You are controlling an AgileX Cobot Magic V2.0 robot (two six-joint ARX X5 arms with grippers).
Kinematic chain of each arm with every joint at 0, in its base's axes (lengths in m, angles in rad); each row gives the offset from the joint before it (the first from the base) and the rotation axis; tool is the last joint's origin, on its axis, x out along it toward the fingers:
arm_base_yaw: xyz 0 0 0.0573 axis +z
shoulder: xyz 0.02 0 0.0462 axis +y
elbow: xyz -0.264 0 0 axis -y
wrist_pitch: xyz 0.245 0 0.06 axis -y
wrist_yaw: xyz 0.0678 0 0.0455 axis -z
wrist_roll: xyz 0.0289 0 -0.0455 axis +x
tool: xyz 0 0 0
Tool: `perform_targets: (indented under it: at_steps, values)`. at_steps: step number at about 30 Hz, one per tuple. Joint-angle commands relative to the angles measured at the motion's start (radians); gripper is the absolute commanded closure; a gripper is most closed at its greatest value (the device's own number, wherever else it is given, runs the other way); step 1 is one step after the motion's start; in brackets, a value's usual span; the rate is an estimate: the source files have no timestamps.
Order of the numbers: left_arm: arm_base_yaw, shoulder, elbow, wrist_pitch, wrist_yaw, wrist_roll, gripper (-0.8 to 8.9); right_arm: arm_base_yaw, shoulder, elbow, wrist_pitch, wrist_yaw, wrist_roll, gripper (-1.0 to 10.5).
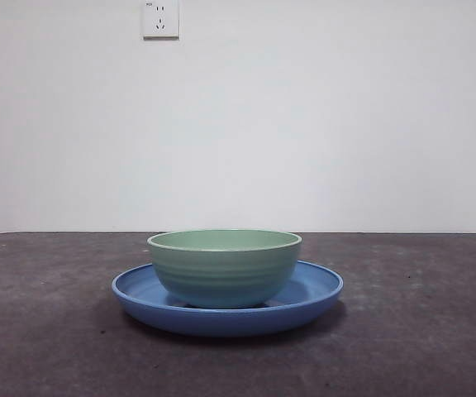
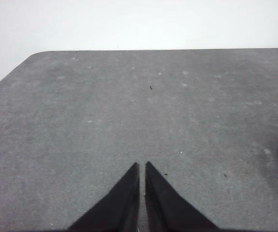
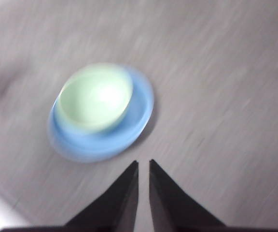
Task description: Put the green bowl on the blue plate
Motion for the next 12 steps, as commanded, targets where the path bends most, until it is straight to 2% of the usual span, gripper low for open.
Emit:
perform_targets:
  at_steps: [1,7,12]
  values:
    - [0.001,-0.001,-0.020,-0.006,-0.003,0.007,7.94,-0.138,-0.093,-0.130,0.217,0.002,-0.051,9.1]
    - [0.001,-0.001,-0.020,-0.005,-0.003,0.007,7.94,-0.407,-0.318,-0.483,0.589,0.024,-0.069,9.1]
    - [0.001,-0.001,-0.020,-0.005,-0.003,0.007,7.94,-0.520,-0.445,-0.661,0.642,0.027,-0.065,9.1]
